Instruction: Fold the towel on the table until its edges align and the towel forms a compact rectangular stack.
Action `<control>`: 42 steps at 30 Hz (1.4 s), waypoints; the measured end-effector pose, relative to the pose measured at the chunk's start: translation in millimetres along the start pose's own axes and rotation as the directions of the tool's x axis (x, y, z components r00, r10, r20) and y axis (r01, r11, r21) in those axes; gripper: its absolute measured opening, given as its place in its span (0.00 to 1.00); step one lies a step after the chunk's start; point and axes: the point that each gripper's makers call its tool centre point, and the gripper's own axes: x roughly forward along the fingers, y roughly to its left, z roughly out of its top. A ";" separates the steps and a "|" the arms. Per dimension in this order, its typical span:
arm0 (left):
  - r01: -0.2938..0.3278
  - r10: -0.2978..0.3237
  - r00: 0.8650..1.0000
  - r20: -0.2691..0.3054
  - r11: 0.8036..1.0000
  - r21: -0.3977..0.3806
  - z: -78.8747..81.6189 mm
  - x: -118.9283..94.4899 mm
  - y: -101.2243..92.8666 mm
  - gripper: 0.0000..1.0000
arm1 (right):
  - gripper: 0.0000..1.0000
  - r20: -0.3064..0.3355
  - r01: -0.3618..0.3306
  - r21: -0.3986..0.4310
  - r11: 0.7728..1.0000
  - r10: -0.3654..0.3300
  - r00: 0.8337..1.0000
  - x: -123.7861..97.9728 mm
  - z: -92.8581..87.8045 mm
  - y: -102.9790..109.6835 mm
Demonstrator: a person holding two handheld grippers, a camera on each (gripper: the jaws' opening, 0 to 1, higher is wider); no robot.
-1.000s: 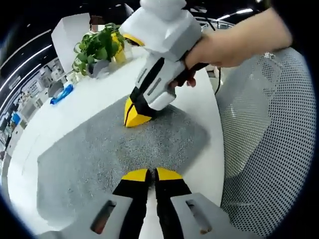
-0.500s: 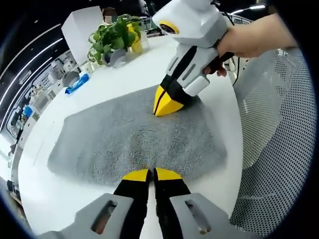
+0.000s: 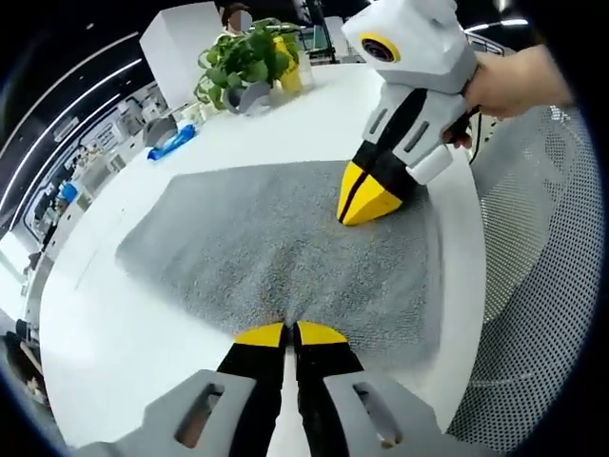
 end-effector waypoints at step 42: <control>0.008 0.005 0.998 0.055 0.974 -0.227 -12.0 -4.3 17.3 0.03 | 0.10 -0.043 -0.305 -0.510 0.804 0.330 0.943 5.9 29.5 134.9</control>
